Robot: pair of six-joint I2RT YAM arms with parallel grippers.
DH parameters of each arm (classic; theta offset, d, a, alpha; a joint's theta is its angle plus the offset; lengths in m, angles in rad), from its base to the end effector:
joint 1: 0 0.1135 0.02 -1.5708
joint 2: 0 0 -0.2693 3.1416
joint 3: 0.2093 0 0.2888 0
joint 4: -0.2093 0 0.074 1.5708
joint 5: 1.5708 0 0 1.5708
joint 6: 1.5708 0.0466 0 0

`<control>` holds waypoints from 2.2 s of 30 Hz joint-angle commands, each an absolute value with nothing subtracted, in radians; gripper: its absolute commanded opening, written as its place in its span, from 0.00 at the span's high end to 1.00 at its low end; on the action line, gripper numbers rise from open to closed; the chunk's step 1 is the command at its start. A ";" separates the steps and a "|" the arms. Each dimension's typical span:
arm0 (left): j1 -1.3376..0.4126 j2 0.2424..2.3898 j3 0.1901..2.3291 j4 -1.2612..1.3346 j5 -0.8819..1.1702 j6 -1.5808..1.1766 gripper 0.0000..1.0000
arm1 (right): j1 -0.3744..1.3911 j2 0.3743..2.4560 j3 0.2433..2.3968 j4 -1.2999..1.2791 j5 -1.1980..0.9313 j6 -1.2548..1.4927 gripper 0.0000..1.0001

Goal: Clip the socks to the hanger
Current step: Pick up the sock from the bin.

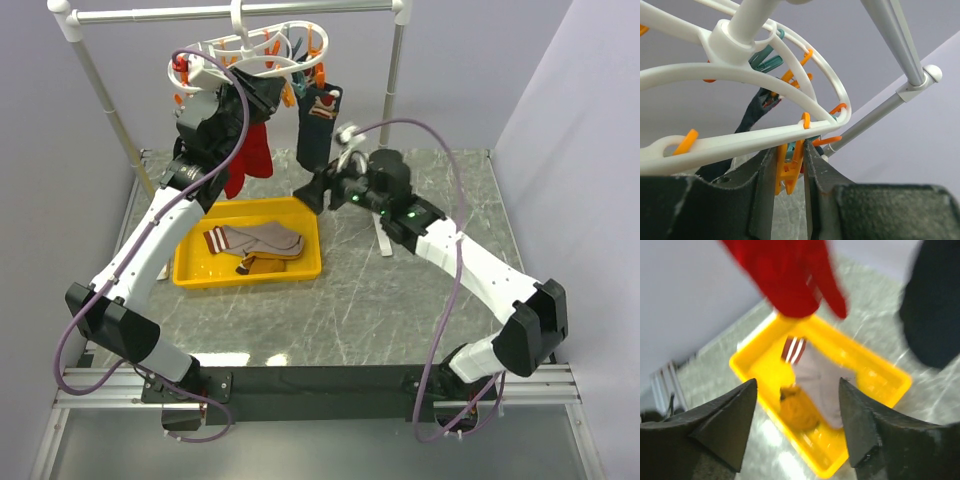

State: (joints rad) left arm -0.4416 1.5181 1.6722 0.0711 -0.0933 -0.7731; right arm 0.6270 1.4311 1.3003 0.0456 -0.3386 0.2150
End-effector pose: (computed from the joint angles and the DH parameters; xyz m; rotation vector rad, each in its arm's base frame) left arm 0.3573 -0.1641 0.5120 -0.3140 1.3767 -0.9556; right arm 0.3051 0.2401 0.3928 -0.6136 1.6218 0.9100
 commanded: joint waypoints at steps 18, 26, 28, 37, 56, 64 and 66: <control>-0.436 1.468 1.686 0.098 -0.106 -0.669 0.73 | 0.953 1.879 1.350 0.080 0.066 0.090 0.21; -0.436 1.453 1.680 0.089 -0.107 -0.657 0.73 | 0.954 2.100 1.626 -0.018 0.242 0.175 0.20; -0.436 1.444 1.674 0.089 -0.109 -0.657 0.73 | 0.951 2.158 1.673 -0.041 0.241 0.179 0.20; -0.436 1.422 1.663 0.086 -0.115 -0.650 0.73 | 0.942 2.250 1.749 -0.086 0.227 0.193 0.19; -0.436 1.404 1.644 0.080 -0.110 -0.657 0.73 | 0.902 2.338 1.792 -0.152 0.284 0.195 0.78; -0.436 1.416 1.644 0.098 -0.109 -0.664 0.73 | 0.893 2.126 1.606 -0.129 0.302 0.183 1.00; -0.436 1.420 1.647 0.103 -0.104 -0.664 0.73 | 0.891 2.051 1.571 -0.150 0.307 0.190 1.00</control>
